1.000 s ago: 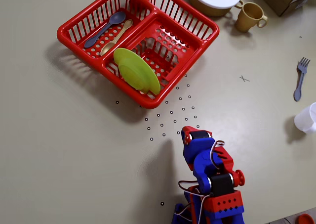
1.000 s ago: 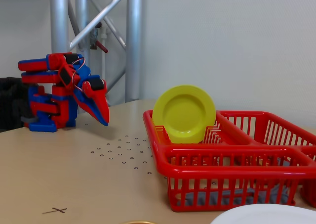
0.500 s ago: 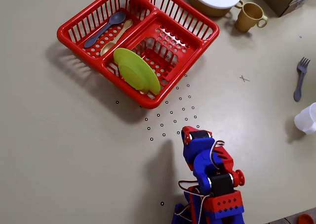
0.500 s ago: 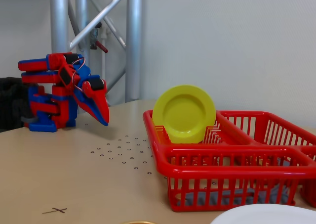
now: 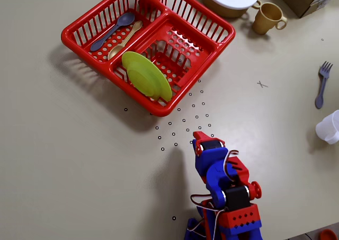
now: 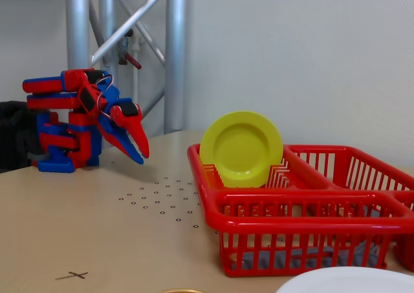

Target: Grasp the plate, place it on the cross drawn on the table.

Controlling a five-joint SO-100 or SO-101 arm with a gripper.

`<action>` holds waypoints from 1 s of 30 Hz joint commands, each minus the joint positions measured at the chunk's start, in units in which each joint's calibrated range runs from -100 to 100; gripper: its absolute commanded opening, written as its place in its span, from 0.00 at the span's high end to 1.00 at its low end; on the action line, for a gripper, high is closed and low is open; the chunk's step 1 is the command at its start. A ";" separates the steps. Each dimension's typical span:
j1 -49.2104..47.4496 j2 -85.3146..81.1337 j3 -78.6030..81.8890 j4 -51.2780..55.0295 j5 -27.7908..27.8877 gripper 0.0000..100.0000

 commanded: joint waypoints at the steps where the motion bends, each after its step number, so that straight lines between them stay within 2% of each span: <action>1: -0.33 -0.43 1.08 0.35 0.83 0.88; 4: -2.77 -0.51 1.08 -0.54 0.34 0.86; 6: -3.20 -0.35 0.36 -0.78 0.20 0.80; 10: -1.48 5.57 -4.63 -2.87 0.98 0.73; 13: -1.41 15.72 -12.51 -4.88 0.20 0.73; 21: -6.07 44.71 -47.33 -0.62 -7.33 0.72; 30: -9.16 61.11 -68.72 1.15 -12.50 0.73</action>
